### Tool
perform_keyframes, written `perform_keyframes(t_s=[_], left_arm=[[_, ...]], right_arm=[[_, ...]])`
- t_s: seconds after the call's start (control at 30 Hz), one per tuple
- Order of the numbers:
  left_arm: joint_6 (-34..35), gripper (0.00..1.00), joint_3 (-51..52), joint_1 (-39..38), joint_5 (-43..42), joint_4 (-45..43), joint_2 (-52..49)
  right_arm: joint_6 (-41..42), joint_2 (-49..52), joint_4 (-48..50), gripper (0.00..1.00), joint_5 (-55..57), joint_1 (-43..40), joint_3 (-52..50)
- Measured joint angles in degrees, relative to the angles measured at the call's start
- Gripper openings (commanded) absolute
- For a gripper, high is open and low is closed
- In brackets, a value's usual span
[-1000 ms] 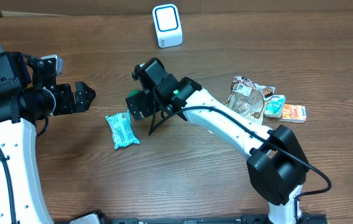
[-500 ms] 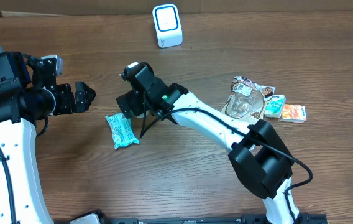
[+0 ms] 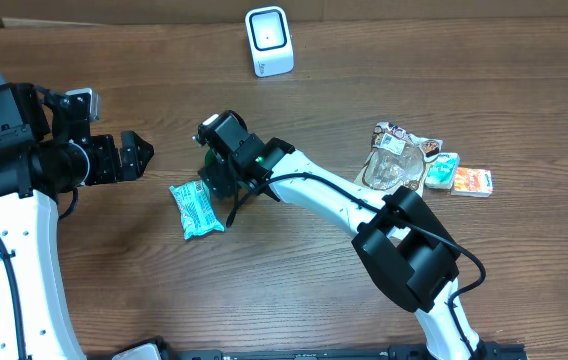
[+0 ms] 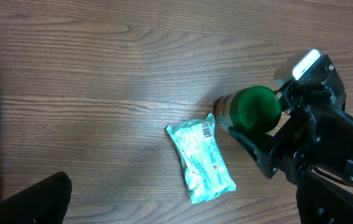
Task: Scan the item barcode
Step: 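Move the right gripper to the green-lidded jar and grasp it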
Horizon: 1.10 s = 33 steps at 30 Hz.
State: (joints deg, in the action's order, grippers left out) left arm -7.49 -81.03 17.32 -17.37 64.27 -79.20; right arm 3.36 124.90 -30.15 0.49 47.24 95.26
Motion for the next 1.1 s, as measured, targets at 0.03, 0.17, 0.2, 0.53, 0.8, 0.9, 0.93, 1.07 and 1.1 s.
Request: perform_keyframes(t_s=[0.03, 0.17, 0.2, 0.53, 0.8, 0.9, 0.93, 1.07, 1.1], left_arm=[[0.00, 1.00, 0.00, 0.00, 0.00, 0.00, 0.00], [0.00, 1.00, 0.00, 0.00, -0.02, 0.02, 0.00], [0.00, 1.00, 0.00, 0.00, -0.02, 0.02, 0.00], [0.00, 1.00, 0.00, 0.00, 0.00, 0.00, 0.00], [0.00, 1.00, 0.00, 0.00, -0.02, 0.02, 0.00], [0.00, 1.00, 0.00, 0.00, 0.00, 0.02, 0.00], [0.00, 1.00, 0.00, 0.00, 0.00, 0.00, 0.00], [0.00, 1.00, 0.00, 0.00, -0.02, 0.02, 0.00], [0.00, 1.00, 0.00, 0.00, -0.02, 0.02, 0.00]], right_arm=[[-1.57, 0.00, -0.83, 0.67, 0.24, 0.00, 0.00], [-5.57, 0.00, -3.34, 0.65, 0.44, -0.09, 0.55], [-6.29, -0.02, -3.87, 0.65, 0.44, -0.11, 0.70], [-17.94, -4.26, -18.43, 0.67, -0.57, -0.33, 0.94], [-32.00, -11.96, -32.22, 0.69, -13.88, -0.98, 0.94], [-36.59, -12.13, -34.27, 0.70, -19.87, -2.49, 0.94], [-37.77, -12.13, -34.60, 0.71, -21.16, -3.08, 0.94], [-42.29, -12.13, -34.95, 0.73, -24.81, -6.05, 0.94], [-43.04, -12.13, -34.82, 0.73, -25.38, -6.67, 0.94]])
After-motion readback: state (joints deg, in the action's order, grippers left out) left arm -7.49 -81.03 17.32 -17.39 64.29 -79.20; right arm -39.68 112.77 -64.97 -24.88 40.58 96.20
